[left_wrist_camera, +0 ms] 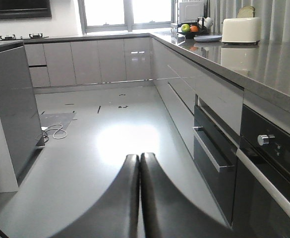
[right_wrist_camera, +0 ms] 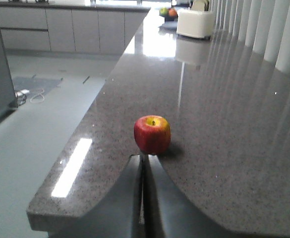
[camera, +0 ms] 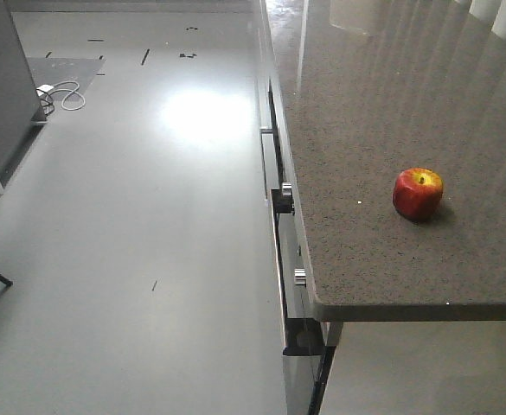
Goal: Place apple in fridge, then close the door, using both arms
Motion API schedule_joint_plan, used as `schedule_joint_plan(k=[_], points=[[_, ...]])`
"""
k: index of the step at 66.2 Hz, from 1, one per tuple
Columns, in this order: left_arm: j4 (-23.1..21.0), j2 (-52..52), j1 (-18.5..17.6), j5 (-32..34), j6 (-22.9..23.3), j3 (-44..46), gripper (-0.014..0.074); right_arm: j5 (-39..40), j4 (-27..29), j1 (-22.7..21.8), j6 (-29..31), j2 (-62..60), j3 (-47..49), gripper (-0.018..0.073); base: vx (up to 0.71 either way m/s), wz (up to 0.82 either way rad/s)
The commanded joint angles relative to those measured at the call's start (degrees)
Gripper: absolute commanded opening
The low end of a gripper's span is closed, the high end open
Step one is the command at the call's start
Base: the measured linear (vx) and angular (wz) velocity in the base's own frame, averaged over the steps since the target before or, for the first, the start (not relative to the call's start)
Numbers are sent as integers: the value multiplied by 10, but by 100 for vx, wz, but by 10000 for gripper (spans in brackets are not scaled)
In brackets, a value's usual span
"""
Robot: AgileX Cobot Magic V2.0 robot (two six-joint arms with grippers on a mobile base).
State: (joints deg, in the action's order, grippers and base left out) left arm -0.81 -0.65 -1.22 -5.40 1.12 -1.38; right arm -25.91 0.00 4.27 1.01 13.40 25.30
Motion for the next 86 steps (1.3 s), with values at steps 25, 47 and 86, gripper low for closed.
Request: schedule_joint_plan(k=[25,47,86], points=[[-1,-8,-5,44,6,10,-6,-132,6,-3,2,235,142,434,0,0],[-1,-8,-5,44,6,10,-6,-138,0,-3,-15,395,202,625,0,0],[-1,-8,-5,44,6,10,-6,-171,-42,-3,-25,676,424,611,0,0]])
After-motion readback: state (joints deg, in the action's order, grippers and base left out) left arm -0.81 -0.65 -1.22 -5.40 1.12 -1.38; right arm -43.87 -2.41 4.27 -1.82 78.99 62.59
